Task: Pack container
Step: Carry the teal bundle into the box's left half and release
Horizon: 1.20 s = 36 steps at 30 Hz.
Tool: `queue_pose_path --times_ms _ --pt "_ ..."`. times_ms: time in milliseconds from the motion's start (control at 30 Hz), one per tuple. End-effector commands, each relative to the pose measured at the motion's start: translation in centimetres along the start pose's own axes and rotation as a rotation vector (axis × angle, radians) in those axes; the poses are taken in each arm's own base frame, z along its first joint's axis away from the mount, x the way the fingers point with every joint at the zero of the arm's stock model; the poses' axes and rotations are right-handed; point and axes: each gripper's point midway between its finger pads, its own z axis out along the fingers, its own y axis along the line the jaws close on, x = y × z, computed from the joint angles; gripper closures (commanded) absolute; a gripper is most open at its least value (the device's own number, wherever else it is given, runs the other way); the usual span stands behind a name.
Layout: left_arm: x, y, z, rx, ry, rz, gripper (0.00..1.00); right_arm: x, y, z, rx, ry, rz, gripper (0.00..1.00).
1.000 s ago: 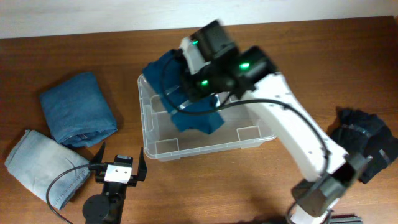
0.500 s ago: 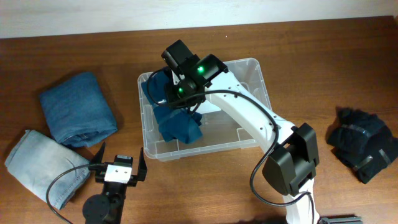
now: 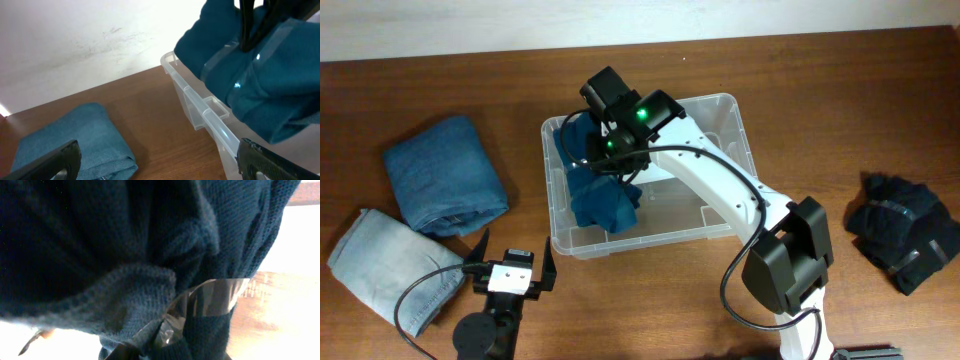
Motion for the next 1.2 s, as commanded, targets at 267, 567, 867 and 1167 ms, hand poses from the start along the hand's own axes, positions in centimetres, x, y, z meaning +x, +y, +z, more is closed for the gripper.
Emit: queue_pose_path --times_ms 267,567,867,1167 --pt "0.2 -0.1 0.0 0.0 -0.001 0.019 0.01 0.3 0.3 1.9 -0.033 -0.021 -0.009 0.96" --pt "0.2 -0.1 0.0 0.0 -0.001 0.019 0.01 0.7 -0.3 3.7 -0.025 -0.008 0.049 0.85" --pt "0.2 -0.1 0.0 0.0 -0.001 0.019 0.01 1.4 -0.6 5.8 -0.028 0.04 0.059 0.85" --pt "0.2 -0.1 0.0 0.0 -0.001 0.019 0.01 1.6 -0.4 5.7 -0.044 0.055 0.059 0.08"
